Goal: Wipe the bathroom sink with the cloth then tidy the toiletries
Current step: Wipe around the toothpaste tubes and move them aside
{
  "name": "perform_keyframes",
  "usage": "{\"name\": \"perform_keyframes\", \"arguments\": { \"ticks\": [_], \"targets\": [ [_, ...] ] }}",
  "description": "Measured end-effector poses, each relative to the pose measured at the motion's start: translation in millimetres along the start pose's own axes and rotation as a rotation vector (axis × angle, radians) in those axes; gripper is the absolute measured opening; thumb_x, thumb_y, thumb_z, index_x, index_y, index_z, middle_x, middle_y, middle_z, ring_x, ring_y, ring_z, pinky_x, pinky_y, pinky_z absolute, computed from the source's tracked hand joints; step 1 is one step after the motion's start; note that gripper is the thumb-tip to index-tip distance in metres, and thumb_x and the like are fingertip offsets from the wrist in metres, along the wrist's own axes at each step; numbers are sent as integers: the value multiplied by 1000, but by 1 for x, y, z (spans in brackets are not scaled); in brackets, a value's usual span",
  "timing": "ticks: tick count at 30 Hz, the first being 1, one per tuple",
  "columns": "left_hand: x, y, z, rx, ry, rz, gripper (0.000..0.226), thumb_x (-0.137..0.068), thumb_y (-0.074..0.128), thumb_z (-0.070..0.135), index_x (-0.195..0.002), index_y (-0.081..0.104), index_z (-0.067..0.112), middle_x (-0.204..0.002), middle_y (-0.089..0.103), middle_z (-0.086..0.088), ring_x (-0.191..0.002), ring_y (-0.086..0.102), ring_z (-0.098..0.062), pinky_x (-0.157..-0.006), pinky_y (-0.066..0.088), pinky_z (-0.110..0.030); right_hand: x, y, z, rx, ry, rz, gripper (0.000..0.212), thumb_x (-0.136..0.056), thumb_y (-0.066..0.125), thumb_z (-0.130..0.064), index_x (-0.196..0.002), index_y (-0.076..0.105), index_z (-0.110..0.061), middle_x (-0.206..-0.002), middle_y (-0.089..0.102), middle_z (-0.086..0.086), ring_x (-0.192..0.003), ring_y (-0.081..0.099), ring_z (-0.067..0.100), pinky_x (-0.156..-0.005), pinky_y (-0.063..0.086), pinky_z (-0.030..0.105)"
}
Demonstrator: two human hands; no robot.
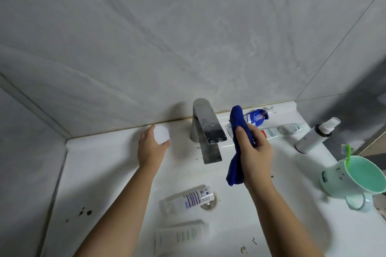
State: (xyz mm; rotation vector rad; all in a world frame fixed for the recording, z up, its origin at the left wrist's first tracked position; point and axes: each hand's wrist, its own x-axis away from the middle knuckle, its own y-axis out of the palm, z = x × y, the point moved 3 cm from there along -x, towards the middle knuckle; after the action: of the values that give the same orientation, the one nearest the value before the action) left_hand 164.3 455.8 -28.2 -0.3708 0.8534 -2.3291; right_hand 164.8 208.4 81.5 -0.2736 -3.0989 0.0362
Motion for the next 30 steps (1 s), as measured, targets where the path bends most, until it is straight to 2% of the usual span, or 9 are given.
{"name": "perform_keyframes", "arguments": {
  "ticks": [4,8,11,15,18,21,25,27,30],
  "targets": [
    [6,0,-3,52,11,70,66,-69,79,20,-128,50,14,-128,51,-11,-117,47,-30,-96,41,-36,3,-7,12,-5,23,23,16,-88,57,-15,-102,66,-14,-84,61,-5,-73,54,2,-65,40,8],
    [50,-12,0,121,36,86,66,-67,81,17,-125,51,15,-126,52,-7,-112,51,-25,-92,43,-34,11,-30,25,13,55,36,16,-89,57,-16,-103,65,-13,-85,60,0,-69,52,6,-62,41,11],
    [103,-11,4,186,22,32,65,-66,81,15,-124,52,17,-120,54,0,-102,54,-25,-86,47,-33,17,-56,34,17,109,71,17,-86,60,-21,-103,65,-18,-86,61,-1,-70,53,9,-65,41,22],
    [164,21,10,213,-20,-99,64,-65,82,16,-121,52,20,-113,54,8,-99,55,-22,-84,46,-31,18,-95,42,44,149,121,14,-88,57,-15,-96,64,-24,-80,62,-5,-64,55,3,-58,43,12],
    [187,49,20,260,-78,-125,62,-63,83,15,-119,54,20,-113,58,5,-99,55,-19,-83,46,-28,8,-119,44,78,156,96,14,-88,57,-15,-100,64,-19,-86,63,3,-73,55,12,-63,42,19],
    [191,79,41,251,-45,-157,63,-63,82,18,-119,53,22,-115,58,6,-103,54,-17,-87,47,-30,-12,-133,49,95,162,51,14,-88,58,-16,-101,64,-18,-92,63,4,-79,55,16,-67,42,23],
    [180,119,88,253,28,-154,63,-66,82,19,-121,52,19,-114,53,9,-101,51,-13,-85,41,-20,-43,-136,56,112,155,-21,16,-88,59,-17,-101,64,-24,-100,63,5,-83,56,16,-76,46,33],
    [168,138,110,249,50,-135,64,-65,82,21,-121,52,17,-115,54,6,-102,52,-15,-85,42,-21,-57,-135,59,118,142,-54,17,-88,59,-15,-97,63,-30,-98,63,7,-80,56,18,-77,47,36],
    [142,159,132,260,62,-97,65,-64,83,21,-121,53,16,-116,56,2,-102,54,-18,-86,47,-26,-77,-134,65,120,131,-82,21,-87,59,-15,-90,62,-36,-94,63,9,-77,55,17,-74,45,33]
  ]
}}
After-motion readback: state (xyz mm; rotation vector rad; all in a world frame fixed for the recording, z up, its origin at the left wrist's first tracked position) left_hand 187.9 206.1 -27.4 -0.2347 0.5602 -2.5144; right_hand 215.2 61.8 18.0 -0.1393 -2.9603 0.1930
